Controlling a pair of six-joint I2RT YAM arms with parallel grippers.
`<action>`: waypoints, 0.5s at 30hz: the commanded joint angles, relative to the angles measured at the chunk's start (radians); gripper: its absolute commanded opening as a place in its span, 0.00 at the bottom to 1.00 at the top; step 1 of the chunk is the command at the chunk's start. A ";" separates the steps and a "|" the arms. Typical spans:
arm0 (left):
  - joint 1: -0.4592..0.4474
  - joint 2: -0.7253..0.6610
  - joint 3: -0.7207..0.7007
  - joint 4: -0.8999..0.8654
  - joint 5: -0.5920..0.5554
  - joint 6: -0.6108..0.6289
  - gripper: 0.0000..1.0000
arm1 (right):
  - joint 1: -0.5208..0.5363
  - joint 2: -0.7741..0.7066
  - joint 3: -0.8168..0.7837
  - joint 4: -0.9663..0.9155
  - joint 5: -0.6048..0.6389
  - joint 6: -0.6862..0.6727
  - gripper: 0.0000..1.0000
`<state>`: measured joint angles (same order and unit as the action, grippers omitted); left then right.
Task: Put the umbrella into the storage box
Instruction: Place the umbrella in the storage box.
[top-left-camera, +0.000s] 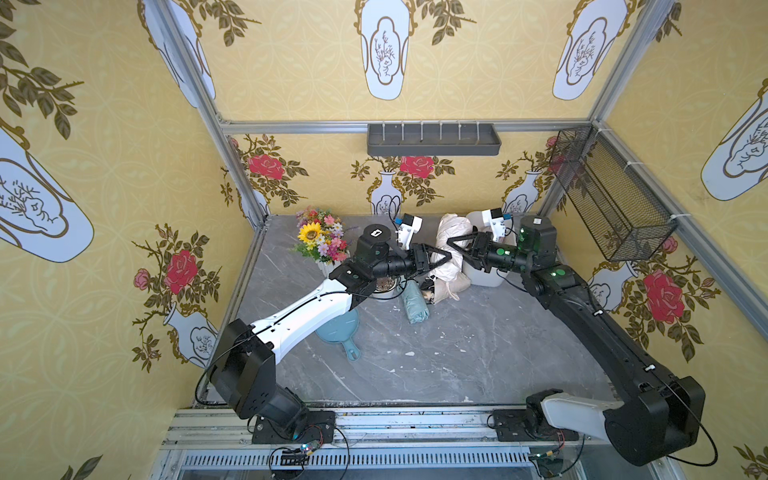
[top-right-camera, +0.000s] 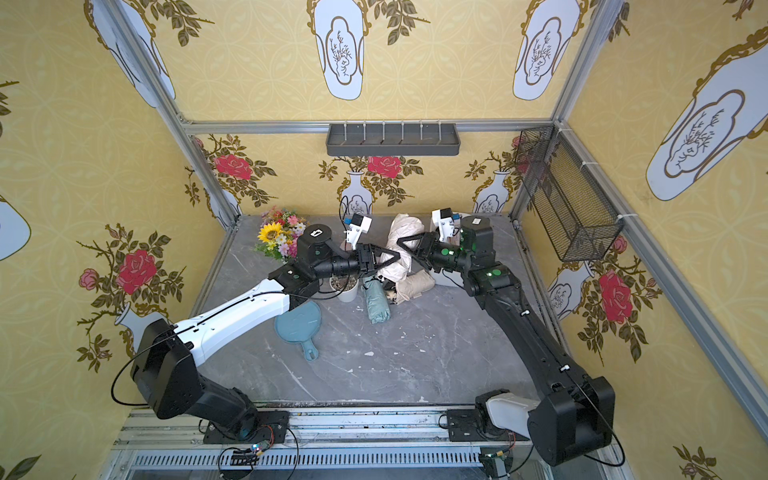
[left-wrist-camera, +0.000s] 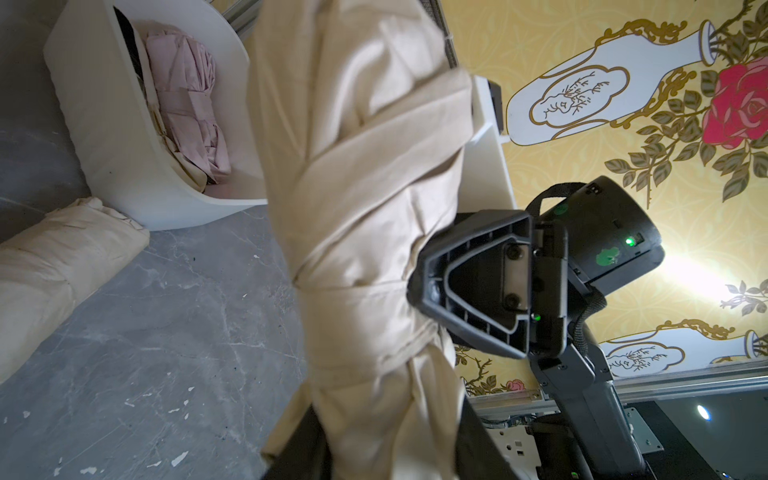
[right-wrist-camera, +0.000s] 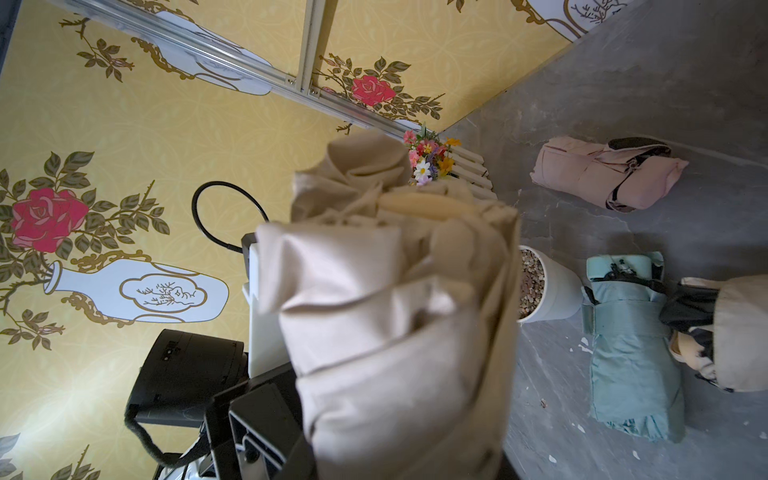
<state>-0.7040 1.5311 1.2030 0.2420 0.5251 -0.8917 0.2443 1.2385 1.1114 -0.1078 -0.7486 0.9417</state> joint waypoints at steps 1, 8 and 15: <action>0.000 0.002 -0.003 0.039 0.032 0.002 0.55 | 0.000 0.001 0.002 0.063 0.014 0.004 0.25; 0.027 -0.065 -0.057 -0.061 -0.043 0.077 0.76 | -0.012 0.014 0.086 -0.169 0.060 -0.158 0.25; 0.095 -0.151 -0.093 -0.289 -0.169 0.215 0.79 | -0.132 0.074 0.225 -0.458 0.112 -0.390 0.24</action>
<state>-0.6151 1.3964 1.1019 0.0811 0.4290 -0.7860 0.1619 1.2907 1.2968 -0.4541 -0.6643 0.6781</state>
